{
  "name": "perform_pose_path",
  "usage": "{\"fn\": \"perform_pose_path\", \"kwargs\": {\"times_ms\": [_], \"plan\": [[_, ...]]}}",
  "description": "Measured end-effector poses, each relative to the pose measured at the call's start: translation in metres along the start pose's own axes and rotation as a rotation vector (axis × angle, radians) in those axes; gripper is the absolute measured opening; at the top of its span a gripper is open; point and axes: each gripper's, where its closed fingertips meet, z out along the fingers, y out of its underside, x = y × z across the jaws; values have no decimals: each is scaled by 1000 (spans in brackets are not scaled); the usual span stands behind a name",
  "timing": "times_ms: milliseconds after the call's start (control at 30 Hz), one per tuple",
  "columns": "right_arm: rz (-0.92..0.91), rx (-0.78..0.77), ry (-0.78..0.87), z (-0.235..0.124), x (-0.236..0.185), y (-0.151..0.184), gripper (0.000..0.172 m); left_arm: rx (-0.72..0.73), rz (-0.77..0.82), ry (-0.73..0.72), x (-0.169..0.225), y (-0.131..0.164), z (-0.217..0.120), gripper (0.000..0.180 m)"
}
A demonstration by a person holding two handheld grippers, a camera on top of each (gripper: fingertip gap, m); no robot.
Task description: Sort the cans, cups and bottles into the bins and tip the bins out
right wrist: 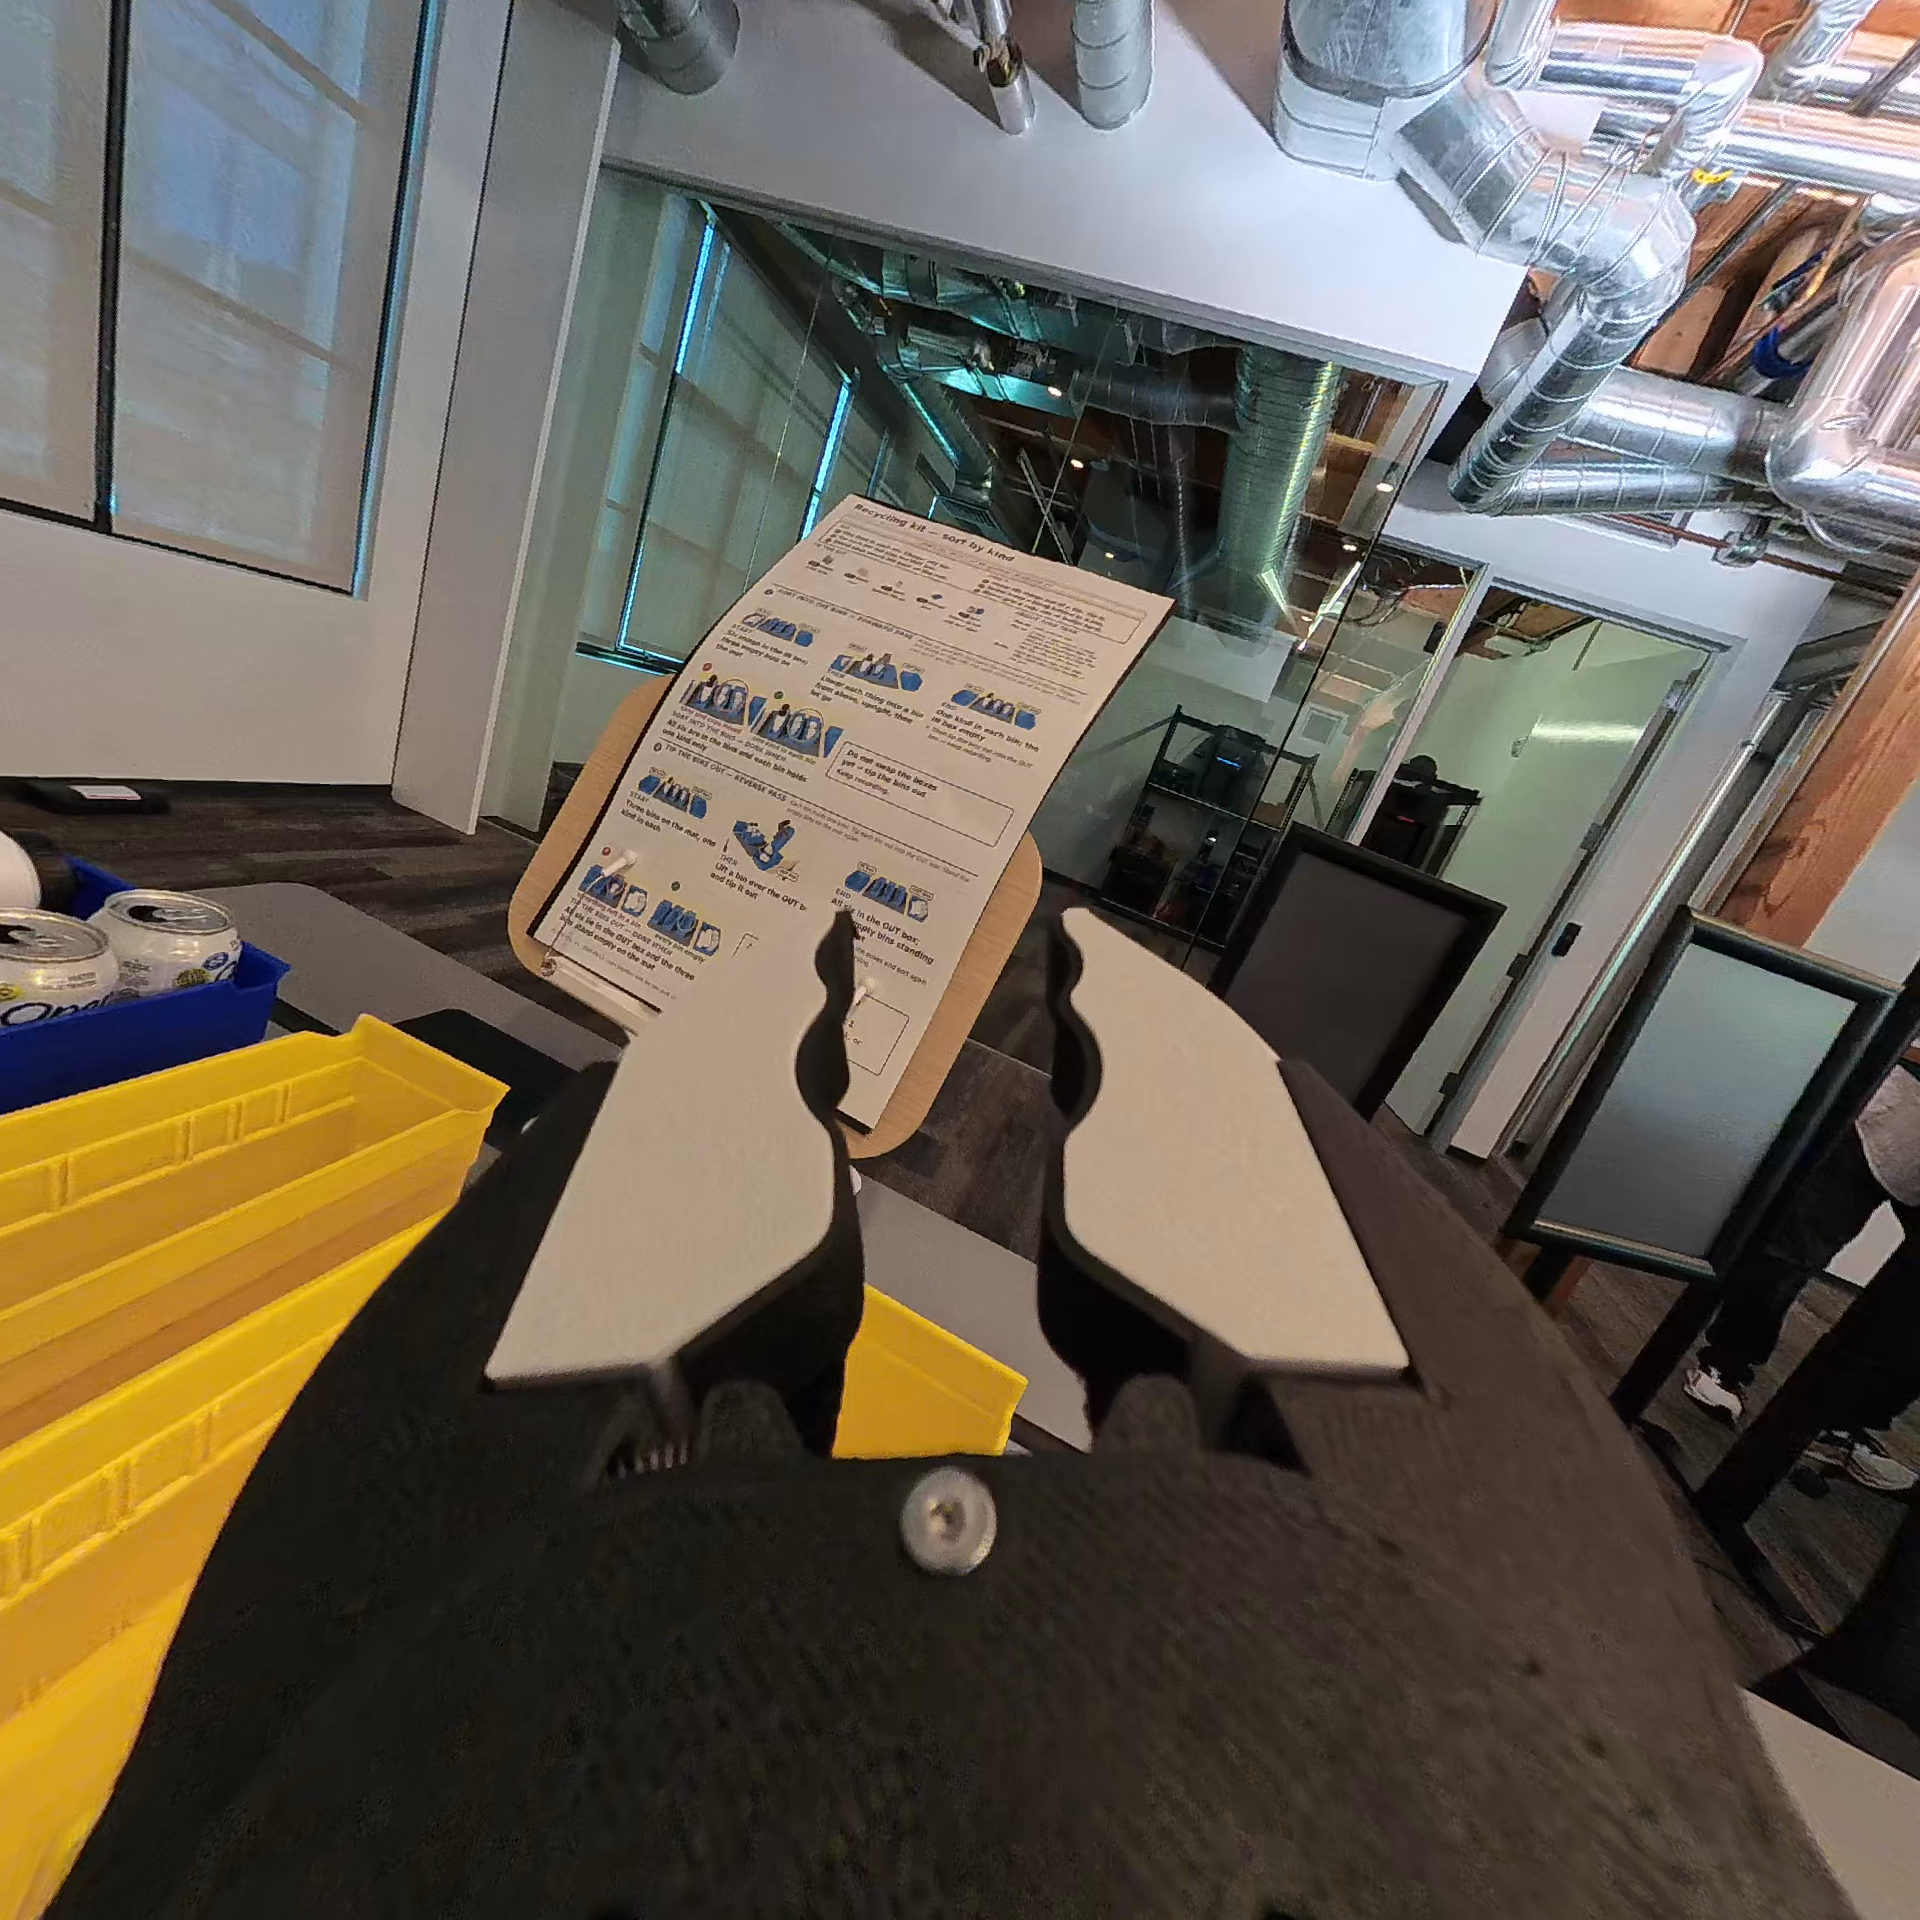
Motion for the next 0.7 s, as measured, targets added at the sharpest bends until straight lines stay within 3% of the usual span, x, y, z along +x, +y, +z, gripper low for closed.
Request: {"fn": "perform_pose_path", "kwargs": {"times_ms": [567,700], "plan": [[3,-27,-19,6,-5,8,34,8,-2,-47,-5,-5,-7,14],[36,5,-70,-3,-14,-8,34,12,-11,-41,-4,-6,-8,14]]}}
